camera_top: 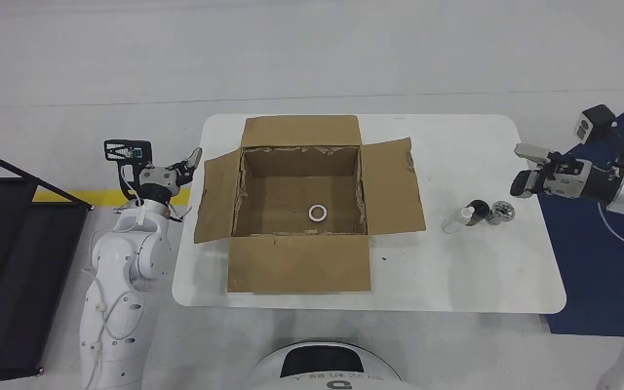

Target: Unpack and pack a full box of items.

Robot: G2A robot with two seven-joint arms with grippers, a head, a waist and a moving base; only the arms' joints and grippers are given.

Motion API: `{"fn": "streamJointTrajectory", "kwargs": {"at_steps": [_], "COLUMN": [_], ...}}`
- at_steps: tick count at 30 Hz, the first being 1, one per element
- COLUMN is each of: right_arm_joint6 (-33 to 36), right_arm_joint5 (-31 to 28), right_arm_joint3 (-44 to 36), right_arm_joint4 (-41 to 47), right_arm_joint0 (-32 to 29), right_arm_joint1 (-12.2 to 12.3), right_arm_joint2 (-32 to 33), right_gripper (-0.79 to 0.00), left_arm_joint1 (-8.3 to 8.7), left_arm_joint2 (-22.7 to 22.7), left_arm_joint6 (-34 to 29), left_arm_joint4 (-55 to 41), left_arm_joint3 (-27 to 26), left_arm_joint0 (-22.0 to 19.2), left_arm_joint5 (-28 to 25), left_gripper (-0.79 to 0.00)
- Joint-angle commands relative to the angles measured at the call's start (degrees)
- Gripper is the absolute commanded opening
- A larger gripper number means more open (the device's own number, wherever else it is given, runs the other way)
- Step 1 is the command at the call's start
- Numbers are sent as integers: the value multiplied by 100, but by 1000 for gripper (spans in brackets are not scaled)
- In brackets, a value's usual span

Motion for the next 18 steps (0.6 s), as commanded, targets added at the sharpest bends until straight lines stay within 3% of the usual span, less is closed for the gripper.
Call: {"fn": "streamJointTrajectory", "kwargs": {"at_steps": [1, 4, 7, 12, 18], "right_arm_joint6": [-1, -1, -280, -433, -356], "right_arm_joint5": [-1, -1, -331, -1031, -1713], "right_arm_joint3": [-3, -3, 231, -497, -659], "right_arm_joint4": [1, 1, 895, 406, -178], "right_arm_joint0": [-2, -2, -46, 392, 1843], "right_arm_joint1": [0, 0, -90, -150, -280], "right_arm_joint2": [0, 0, -85, -1420, -3197], "right_gripper": [0, 0, 0, 0, 0], "left_arm_joint1": [0, 0, 0, 0, 0], "left_arm_joint2": [0, 0, 0, 0, 0], "left_arm_joint6": [0, 0, 0, 0, 0], "left_arm_joint4": [0, 0, 0, 0, 0], "left_arm_joint3": [0, 0, 0, 0, 0], "left_arm_joint0": [0, 0, 0, 0, 0], "left_arm_joint5": [0, 0, 0, 0, 0], "left_gripper": [0, 0, 0, 0, 0]}}
